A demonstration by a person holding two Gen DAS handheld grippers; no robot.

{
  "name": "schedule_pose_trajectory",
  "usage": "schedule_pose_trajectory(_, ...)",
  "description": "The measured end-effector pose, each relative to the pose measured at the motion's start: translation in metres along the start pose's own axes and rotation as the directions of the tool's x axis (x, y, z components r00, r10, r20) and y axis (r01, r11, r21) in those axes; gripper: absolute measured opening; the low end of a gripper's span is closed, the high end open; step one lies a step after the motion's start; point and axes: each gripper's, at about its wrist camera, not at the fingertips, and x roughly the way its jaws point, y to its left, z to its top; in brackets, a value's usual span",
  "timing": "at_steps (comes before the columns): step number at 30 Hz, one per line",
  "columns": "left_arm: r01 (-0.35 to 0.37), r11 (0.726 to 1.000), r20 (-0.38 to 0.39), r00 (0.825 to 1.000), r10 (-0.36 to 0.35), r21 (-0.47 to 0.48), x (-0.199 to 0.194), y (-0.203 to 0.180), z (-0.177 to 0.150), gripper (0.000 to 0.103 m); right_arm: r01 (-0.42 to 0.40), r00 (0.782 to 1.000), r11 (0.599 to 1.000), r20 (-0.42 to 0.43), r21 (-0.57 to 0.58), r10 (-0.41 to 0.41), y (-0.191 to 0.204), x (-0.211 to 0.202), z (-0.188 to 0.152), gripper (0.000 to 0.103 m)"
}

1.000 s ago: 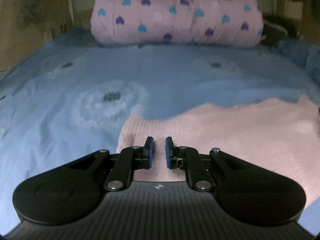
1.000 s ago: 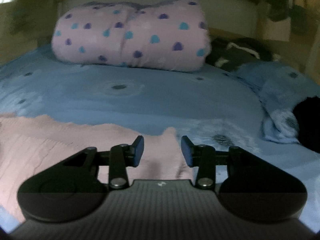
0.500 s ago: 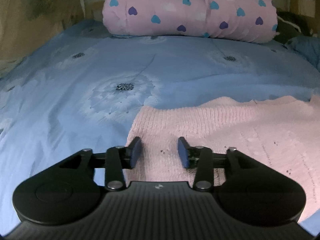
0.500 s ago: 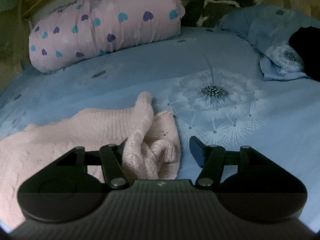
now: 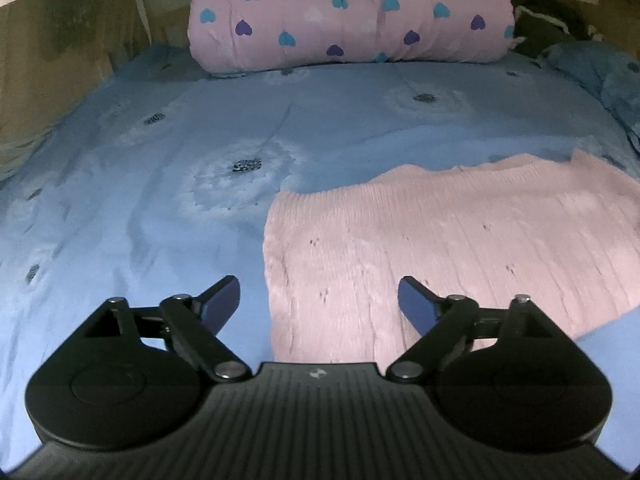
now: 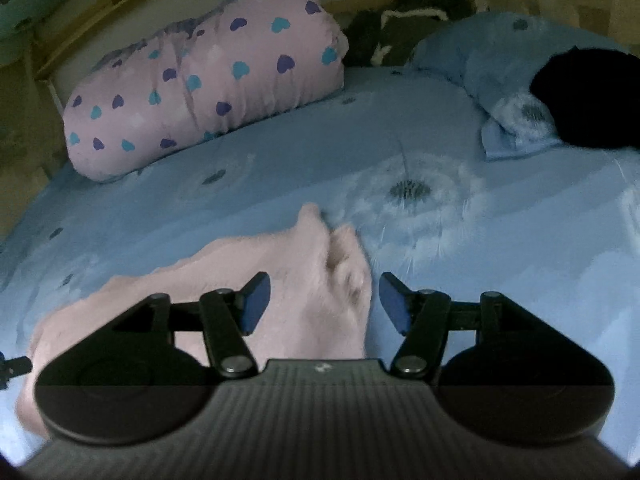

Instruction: Fold small clothes

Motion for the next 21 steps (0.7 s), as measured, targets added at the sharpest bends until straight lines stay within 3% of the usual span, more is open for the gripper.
schedule_pose_trajectory(9, 0.014, 0.997, -0.043, 0.999, -0.017, -0.078, 0.0, 0.019, -0.026, 0.092, 0.006, 0.998, 0.993, -0.061, 0.12, 0.002, 0.0, -0.038, -0.043, 0.063)
schedule_pose_trajectory(17, 0.049, 0.991, -0.079, 0.995, -0.059, -0.125, 0.024, 0.03, -0.031, 0.092, 0.025, 0.992, 0.981, -0.123, 0.193, -0.001, -0.003, -0.028, -0.079, 0.064)
schedule_pose_trajectory(21, 0.042, 0.99, -0.109, 0.992, -0.058, -0.138, 0.035, 0.031, -0.031, 0.092, 0.019, 0.999, 0.973, -0.051, 0.231, -0.007, 0.0, -0.016, -0.085, 0.068)
